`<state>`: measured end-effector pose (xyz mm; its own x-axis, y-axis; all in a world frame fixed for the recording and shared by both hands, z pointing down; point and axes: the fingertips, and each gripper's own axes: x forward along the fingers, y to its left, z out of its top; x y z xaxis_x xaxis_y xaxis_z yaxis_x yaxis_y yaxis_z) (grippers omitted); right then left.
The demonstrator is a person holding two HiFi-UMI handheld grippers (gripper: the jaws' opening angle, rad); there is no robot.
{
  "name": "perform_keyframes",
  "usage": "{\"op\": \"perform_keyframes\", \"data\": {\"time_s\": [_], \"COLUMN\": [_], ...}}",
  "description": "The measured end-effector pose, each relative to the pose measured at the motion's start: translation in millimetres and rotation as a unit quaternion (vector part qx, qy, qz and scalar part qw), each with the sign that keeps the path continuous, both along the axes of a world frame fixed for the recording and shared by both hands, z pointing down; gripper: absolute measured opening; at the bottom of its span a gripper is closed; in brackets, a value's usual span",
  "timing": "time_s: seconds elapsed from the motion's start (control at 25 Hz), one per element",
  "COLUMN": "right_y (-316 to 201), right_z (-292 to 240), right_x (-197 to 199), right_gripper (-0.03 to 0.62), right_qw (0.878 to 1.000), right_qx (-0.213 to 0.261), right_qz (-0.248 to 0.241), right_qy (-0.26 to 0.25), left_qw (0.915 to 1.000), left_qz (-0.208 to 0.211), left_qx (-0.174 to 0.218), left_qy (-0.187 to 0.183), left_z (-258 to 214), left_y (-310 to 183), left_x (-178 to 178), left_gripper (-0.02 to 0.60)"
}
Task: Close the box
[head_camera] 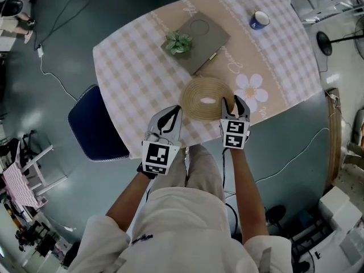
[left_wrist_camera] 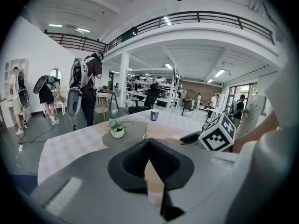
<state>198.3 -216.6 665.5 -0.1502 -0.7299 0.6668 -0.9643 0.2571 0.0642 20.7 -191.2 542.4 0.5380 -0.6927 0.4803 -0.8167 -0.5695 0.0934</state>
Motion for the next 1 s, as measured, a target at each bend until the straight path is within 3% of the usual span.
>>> {"op": "perform_keyframes", "data": {"time_s": [0.12, 0.36, 0.68, 1.0], "right_y": [2, 11, -2, -22], "right_z": [-13, -58, -148, -250], "right_x": [0, 1, 11, 21], "right_gripper": [0.195, 0.221, 0.216, 0.198], "right_qw": [0.999, 0.999, 0.992, 0.977], "right_qx": [-0.01, 0.018, 0.101, 0.2], "right_qz": [0.018, 0.012, 0.035, 0.028], "right_qy": [-0.042, -0.039, -0.066, -0.065], "left_qw": [1.0, 0.9998, 0.9977, 0.9896], "left_qz": [0.003, -0.012, -0.015, -0.016], "left_qx": [0.004, 0.005, 0.066, 0.143], "left_qy": [-0.007, -0.013, -0.006, -0.007], "left_z": [-10, -26, -75, -142], "left_y": [2, -1, -35, -65], "left_x": [-3, -14, -10, -8], "left_gripper": [0.002, 0.002, 0.002, 0.002]}}
